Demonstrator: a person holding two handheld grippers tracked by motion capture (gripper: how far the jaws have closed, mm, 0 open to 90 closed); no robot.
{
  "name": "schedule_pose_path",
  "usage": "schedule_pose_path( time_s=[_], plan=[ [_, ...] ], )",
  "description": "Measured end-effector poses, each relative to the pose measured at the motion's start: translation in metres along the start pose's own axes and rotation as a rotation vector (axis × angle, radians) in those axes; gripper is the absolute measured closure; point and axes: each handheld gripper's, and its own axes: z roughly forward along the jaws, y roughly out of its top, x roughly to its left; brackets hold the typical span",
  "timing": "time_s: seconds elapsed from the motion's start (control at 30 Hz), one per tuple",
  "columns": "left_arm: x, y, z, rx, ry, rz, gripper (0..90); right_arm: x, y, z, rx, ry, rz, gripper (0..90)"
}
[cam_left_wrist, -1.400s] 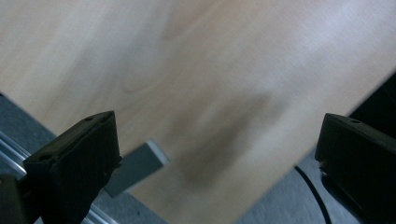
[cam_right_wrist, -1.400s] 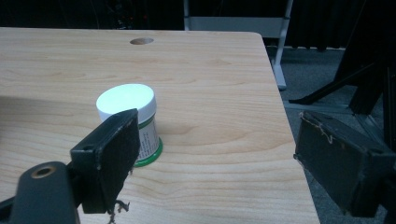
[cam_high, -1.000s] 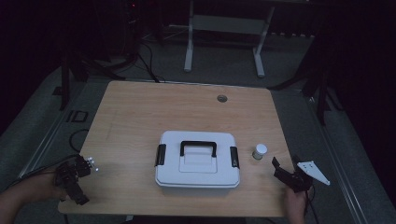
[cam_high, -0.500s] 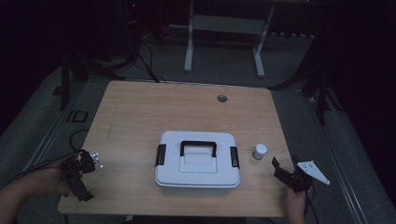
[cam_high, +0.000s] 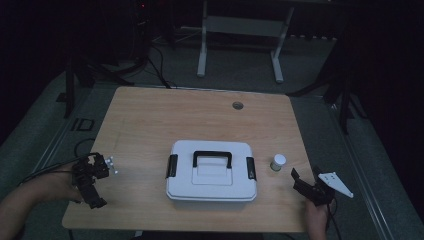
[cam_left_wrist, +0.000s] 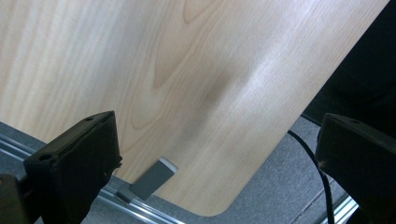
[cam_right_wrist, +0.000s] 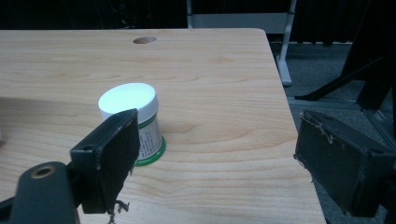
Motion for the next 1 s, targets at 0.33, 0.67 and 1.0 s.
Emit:
schedule_pose_path(
  time_s=[0.33, 0.67, 1.0],
  plan=[
    [-0.004, 0.023, -0.021, 0.004, 0.002, 0.051, 0.0, 0.0, 0.0, 0.0, -0.003, 0.002, 0.003, 13.5],
    [-0.011, 0.047, -0.04, 0.005, -0.009, 0.113, 4.2, -0.001, 0.0, 0.0, -0.004, 0.006, 0.006, 13.5],
    [-0.016, 0.074, -0.064, -0.007, -0.039, 0.155, 4.2, -0.001, 0.0, -0.001, -0.008, 0.013, 0.009, 13.5]
  ],
)
